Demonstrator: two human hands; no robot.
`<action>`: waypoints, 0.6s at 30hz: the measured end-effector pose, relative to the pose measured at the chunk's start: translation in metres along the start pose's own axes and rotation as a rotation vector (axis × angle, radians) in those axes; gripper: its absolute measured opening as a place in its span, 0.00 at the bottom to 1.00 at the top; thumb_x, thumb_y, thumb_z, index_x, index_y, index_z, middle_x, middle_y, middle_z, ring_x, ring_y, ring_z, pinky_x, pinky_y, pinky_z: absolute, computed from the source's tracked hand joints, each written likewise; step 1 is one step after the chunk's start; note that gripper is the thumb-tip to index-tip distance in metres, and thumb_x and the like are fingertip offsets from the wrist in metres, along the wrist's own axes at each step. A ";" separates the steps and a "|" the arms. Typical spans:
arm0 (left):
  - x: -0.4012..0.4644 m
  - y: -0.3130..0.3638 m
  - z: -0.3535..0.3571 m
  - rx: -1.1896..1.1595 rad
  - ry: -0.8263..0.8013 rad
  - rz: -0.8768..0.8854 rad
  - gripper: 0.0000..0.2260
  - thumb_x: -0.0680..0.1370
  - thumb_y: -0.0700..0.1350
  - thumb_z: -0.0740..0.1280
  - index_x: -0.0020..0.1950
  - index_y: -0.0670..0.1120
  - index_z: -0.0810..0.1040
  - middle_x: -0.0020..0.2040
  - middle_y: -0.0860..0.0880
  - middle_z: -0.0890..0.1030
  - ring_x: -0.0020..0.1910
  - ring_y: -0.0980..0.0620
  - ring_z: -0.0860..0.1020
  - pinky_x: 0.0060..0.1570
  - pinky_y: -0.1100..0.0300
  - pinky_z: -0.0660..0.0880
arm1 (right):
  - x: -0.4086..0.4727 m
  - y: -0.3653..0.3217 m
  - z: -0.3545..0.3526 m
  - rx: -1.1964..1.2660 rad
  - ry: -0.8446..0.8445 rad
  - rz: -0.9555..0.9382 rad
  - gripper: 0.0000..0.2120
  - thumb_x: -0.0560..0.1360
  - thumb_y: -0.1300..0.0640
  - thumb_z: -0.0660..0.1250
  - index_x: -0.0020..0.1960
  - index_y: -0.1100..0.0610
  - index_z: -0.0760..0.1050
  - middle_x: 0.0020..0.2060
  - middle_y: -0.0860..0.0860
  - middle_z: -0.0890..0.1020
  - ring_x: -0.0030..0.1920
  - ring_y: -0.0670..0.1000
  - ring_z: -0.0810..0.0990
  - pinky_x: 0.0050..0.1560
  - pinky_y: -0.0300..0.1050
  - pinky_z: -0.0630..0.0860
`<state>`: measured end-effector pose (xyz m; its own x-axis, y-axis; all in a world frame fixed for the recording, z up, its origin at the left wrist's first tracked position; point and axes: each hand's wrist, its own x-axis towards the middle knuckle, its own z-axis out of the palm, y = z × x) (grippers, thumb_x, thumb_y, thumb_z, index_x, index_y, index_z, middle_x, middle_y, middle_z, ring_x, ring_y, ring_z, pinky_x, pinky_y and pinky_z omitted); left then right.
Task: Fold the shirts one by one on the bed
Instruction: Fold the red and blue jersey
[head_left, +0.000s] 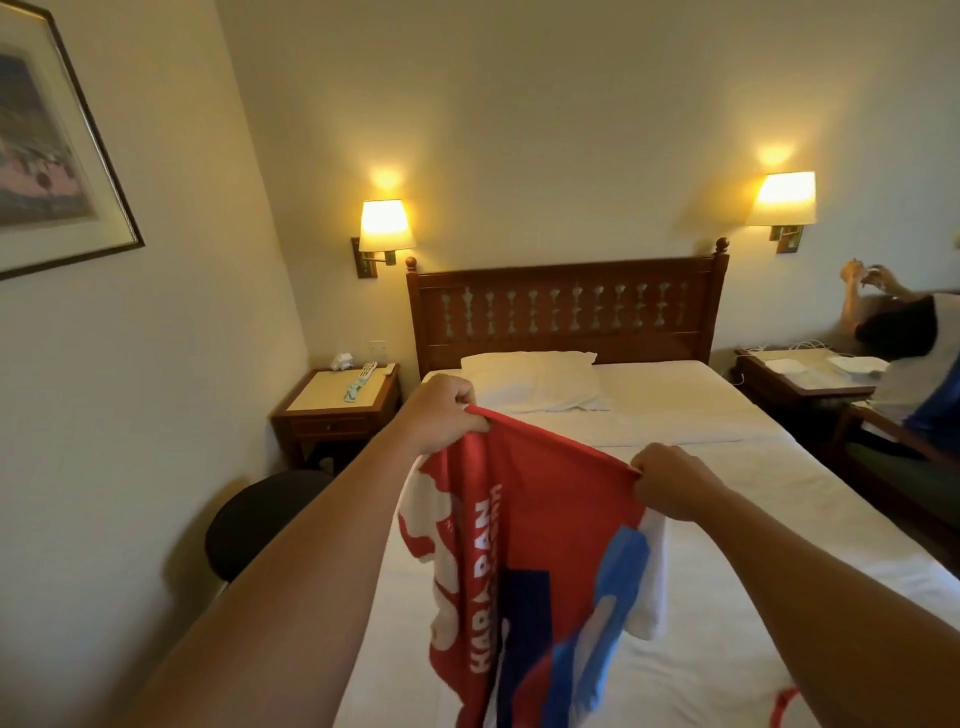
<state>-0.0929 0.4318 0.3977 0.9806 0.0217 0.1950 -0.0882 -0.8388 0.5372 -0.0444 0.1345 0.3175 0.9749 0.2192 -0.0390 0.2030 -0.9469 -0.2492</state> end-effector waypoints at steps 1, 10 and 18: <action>-0.001 -0.004 -0.001 0.151 0.016 0.007 0.14 0.74 0.53 0.76 0.37 0.49 0.74 0.38 0.50 0.77 0.41 0.49 0.76 0.38 0.58 0.67 | 0.000 0.005 0.002 -0.025 0.014 0.021 0.07 0.73 0.60 0.63 0.36 0.56 0.73 0.35 0.51 0.79 0.39 0.53 0.80 0.43 0.49 0.80; -0.020 -0.032 0.006 0.458 -0.035 -0.063 0.16 0.74 0.61 0.74 0.41 0.50 0.76 0.39 0.51 0.80 0.39 0.52 0.78 0.38 0.57 0.72 | 0.001 0.029 0.010 -0.179 0.147 0.077 0.10 0.76 0.58 0.65 0.38 0.51 0.67 0.41 0.50 0.78 0.43 0.52 0.79 0.44 0.46 0.78; -0.026 -0.056 0.008 0.532 -0.094 -0.128 0.09 0.75 0.52 0.71 0.41 0.48 0.77 0.39 0.49 0.80 0.37 0.52 0.77 0.37 0.57 0.70 | -0.005 0.056 0.020 -0.178 0.175 0.091 0.05 0.77 0.63 0.61 0.47 0.53 0.70 0.50 0.56 0.80 0.51 0.57 0.80 0.50 0.53 0.79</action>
<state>-0.1116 0.4734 0.3560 0.9912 0.1132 0.0686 0.1093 -0.9923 0.0587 -0.0396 0.0851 0.2841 0.9877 0.1018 0.1187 0.1114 -0.9908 -0.0772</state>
